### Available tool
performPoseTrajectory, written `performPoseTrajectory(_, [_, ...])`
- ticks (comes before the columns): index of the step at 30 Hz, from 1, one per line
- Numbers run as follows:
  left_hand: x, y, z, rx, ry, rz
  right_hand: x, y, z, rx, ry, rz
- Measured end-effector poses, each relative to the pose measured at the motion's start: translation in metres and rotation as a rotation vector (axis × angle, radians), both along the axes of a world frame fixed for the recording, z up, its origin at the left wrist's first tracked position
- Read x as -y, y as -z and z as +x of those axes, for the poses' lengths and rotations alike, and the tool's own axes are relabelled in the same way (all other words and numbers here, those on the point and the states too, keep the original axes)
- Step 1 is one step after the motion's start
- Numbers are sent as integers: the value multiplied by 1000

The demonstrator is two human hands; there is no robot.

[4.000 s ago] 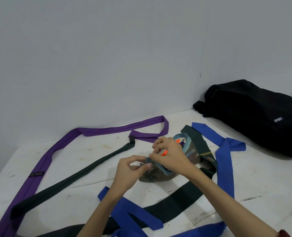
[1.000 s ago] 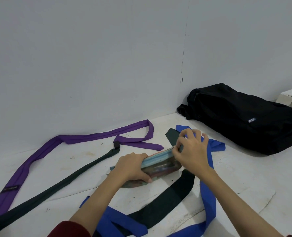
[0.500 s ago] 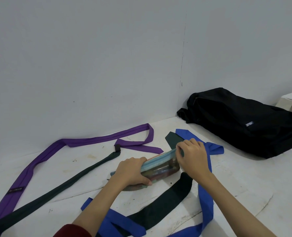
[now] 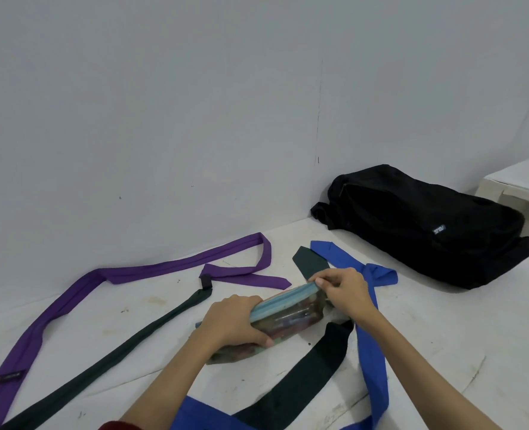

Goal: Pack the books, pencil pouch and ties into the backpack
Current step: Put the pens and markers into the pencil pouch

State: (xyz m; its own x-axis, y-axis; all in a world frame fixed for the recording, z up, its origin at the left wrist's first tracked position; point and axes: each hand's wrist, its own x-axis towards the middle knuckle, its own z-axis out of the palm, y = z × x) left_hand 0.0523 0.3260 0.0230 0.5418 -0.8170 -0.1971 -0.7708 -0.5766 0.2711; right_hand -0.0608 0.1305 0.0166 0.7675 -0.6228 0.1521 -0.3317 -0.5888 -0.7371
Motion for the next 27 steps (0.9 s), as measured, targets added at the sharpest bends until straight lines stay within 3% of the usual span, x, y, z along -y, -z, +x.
performPoseTrajectory(3, [-6, -8, 7, 7, -7, -9, -3, -12, 4, -17, -23, 1])
performPoseTrajectory(9, [1, -40, 28, -32, -58, -106, 8, -56, 12, 192, -91, 120])
performPoseTrajectory(12, [13, -46, 34, -240, -121, -225, 40, -76, 10, 253, -69, 160])
performPoseTrajectory(16, [44, -47, 29, -661, -207, -466, 108, -90, 5, 246, 37, 97])
performPoseTrajectory(18, [68, -43, 25, -851, -298, -572, 149, -94, 2, 132, 139, -72])
performPoseTrajectory(21, [110, -43, 18, -1086, -444, -618, 205, -93, -5, -260, 240, -456])
performPoseTrajectory(23, [146, -41, 7, -1192, -483, -633, 237, -85, -8, -512, 185, -652])
performPoseTrajectory(25, [188, -43, -4, -1267, -478, -669, 264, -79, -11, -570, 106, -728])
performPoseTrajectory(27, [222, -46, -12, -1323, -473, -681, 277, -79, -16, -438, 35, -702])
